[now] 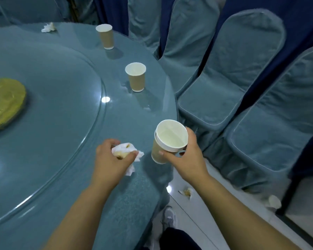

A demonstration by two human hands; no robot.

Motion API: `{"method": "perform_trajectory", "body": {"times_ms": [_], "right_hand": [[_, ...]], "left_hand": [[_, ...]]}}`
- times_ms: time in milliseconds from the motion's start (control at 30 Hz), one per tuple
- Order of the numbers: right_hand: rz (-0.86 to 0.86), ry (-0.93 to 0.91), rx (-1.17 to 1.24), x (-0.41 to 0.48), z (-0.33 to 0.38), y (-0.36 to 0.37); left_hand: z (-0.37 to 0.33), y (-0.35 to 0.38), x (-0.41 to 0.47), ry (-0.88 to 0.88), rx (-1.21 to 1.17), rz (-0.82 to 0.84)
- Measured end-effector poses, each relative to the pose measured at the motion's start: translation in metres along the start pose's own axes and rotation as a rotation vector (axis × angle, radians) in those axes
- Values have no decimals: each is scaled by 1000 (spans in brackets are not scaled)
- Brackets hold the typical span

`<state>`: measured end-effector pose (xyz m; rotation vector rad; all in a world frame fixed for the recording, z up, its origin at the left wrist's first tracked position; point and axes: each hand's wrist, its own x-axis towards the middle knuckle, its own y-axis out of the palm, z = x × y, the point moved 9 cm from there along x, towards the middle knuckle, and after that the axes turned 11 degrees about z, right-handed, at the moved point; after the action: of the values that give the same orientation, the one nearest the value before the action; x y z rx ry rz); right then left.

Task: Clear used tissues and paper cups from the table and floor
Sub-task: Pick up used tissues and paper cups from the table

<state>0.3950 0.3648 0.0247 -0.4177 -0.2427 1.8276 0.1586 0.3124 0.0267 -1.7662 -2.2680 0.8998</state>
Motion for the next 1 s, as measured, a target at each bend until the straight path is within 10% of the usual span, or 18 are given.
{"method": "perform_trajectory", "body": {"times_ms": [533,1000], "right_hand": [[-665,380,52,-322,-101,-86],[-1158,645,263,-656,-203,-108]], "left_hand": [[-56,183,-136,307,132,836],[-78,401,-422,487,300,1333]]}}
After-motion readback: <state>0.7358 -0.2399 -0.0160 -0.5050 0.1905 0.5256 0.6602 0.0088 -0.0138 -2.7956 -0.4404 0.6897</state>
